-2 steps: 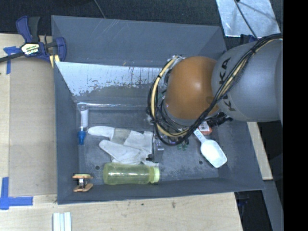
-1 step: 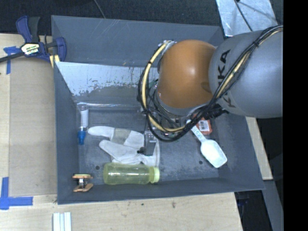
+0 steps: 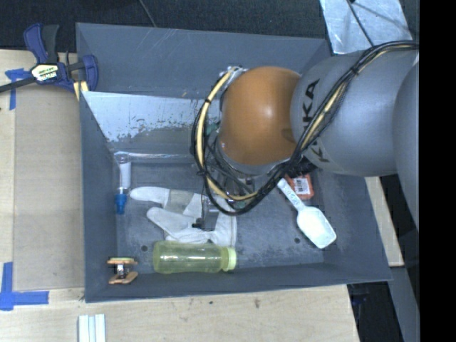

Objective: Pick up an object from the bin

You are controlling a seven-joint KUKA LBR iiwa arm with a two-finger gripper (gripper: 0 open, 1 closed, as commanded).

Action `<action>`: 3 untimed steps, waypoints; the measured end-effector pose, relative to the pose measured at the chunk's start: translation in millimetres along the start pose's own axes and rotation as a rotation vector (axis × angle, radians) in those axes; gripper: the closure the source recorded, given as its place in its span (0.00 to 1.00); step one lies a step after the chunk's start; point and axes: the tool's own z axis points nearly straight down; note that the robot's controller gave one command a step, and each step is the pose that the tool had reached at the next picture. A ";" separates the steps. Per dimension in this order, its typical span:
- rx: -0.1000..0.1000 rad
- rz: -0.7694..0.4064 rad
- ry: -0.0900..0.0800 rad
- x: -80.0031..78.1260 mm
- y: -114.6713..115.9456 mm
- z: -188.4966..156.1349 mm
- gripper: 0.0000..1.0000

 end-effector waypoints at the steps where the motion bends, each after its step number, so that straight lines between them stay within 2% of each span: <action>1: 0.003 0.014 0.014 -10.2 2.7 48.9 0.00; 2: 0.003 -0.042 0.009 3.6 -52.7 78.0 1.00; 3: 0.003 -0.042 0.009 3.6 -52.7 78.0 1.00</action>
Offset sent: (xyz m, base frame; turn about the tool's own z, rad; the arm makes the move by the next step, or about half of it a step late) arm -0.0055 -0.0513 -0.0792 -0.0450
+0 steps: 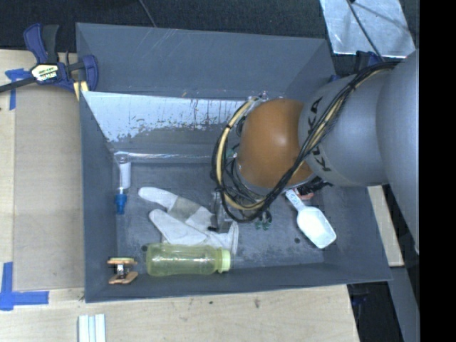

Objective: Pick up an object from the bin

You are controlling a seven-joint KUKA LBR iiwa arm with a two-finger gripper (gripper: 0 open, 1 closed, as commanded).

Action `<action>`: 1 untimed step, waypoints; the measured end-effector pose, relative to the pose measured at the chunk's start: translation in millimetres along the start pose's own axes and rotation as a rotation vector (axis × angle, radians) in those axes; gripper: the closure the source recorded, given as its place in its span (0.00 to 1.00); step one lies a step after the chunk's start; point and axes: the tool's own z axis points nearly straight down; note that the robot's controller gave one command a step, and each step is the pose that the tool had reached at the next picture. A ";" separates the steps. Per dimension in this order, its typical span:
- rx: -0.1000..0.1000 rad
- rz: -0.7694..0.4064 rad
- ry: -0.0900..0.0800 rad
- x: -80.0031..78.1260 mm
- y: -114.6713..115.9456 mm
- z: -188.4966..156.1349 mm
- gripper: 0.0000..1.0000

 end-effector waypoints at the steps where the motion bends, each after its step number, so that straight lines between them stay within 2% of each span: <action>1: 0.001 -0.021 0.011 2.5 -0.5 -46.1 1.00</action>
Offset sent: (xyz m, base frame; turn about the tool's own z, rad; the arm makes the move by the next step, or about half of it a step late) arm 0.0020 0.0096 0.1343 -0.0208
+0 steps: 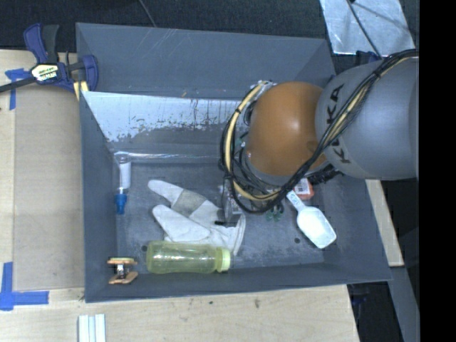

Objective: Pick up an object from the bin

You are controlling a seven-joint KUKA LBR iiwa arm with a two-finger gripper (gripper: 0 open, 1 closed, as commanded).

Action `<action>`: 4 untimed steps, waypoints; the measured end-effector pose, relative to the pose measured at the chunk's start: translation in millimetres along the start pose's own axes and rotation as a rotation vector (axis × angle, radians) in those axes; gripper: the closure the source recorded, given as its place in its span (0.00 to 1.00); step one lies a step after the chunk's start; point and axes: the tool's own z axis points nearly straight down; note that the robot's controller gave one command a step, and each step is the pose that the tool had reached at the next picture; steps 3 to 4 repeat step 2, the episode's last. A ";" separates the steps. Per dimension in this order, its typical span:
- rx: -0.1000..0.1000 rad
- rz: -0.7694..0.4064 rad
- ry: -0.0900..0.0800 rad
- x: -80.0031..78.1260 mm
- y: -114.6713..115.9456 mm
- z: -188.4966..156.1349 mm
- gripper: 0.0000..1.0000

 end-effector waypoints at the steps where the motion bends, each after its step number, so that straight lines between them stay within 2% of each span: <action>1: 0.000 -0.001 -0.003 -3.5 5.5 -61.5 1.00; 2: 0.000 -0.038 -0.006 -4.4 6.1 -124.6 1.00; 4: 0.000 -0.038 -0.006 -4.4 6.1 -124.6 1.00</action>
Offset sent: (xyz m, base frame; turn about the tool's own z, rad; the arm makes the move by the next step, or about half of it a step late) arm 0.0043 0.0066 0.1281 -0.0411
